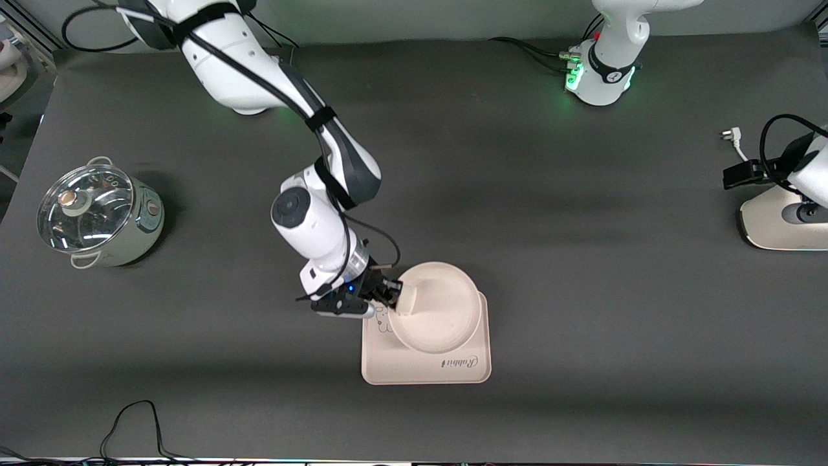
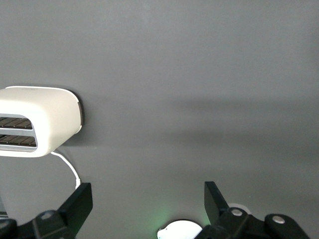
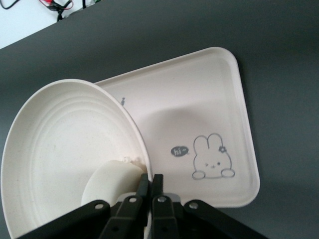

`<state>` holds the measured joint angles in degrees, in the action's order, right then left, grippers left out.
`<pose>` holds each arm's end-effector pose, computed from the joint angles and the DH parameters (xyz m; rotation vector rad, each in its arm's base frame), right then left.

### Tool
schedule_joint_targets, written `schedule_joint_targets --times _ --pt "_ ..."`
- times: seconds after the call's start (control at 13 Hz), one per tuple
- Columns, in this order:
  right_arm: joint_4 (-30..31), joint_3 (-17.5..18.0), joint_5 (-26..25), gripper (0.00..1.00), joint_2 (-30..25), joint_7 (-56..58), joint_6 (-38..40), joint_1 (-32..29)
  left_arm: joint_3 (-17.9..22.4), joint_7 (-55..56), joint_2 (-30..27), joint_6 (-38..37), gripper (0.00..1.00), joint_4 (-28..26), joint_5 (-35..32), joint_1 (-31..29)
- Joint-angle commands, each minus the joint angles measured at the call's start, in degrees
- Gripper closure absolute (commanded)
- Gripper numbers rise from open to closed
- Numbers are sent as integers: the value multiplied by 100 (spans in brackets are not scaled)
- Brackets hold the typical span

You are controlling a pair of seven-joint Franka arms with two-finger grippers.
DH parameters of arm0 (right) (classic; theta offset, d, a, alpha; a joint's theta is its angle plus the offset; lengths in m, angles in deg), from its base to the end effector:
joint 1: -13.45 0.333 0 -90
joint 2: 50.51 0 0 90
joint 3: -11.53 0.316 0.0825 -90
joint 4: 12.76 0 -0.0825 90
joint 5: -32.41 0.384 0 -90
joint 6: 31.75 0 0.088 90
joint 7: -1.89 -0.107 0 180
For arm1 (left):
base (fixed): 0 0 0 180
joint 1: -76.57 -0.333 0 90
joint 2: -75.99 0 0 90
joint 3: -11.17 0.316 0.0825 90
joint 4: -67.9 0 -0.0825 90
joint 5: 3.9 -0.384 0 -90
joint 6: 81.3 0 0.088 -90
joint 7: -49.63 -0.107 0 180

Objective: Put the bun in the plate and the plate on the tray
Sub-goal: 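Lift the plate with the right gripper and carry it onto the tray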

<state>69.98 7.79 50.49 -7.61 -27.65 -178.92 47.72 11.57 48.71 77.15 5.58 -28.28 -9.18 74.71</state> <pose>0.6485 0.3895 0.2848 -2.7674 0.2634 -0.3334 0.5466 0.0318 0.5593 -3.0412 -0.0304 0.2822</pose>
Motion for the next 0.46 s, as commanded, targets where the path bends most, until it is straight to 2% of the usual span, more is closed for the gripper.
schedule_joint_targets --times 0.0,0.15,0.38 --pt "-741 4 196 100 727 230 -65 -16 -15 145 -493 276 0 -375 210 19" --pt "-751 4 204 100 1087 230 -591 -25 -14 127 -730 618 0 -717 264 2" --pt "-742 4 205 100 1352 230 -840 -25 3 22 -740 585 0 -693 256 -7"
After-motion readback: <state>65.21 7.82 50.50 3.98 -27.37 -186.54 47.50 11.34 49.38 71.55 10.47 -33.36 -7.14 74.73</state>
